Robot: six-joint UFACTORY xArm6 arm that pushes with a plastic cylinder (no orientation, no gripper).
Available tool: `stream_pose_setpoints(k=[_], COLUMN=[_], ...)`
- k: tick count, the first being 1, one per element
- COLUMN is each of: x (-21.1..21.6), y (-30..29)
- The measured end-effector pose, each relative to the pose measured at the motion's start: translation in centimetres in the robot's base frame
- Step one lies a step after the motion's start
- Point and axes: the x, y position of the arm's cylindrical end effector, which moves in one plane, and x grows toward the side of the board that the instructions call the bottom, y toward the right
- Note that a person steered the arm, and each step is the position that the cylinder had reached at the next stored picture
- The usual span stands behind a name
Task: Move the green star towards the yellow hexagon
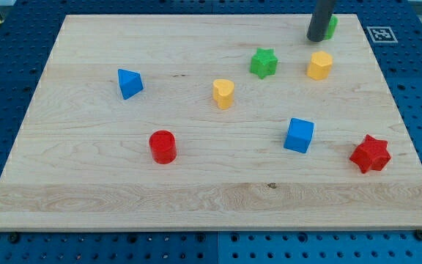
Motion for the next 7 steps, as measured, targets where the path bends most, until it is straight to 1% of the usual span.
stream_pose_setpoints(k=[1,2,4,5,6,7], x=[0.4,2.8,9.3,10.6,12.6,12.7], y=[-3.3,-4.3,-4.3,-5.1,-7.2,-11.8])
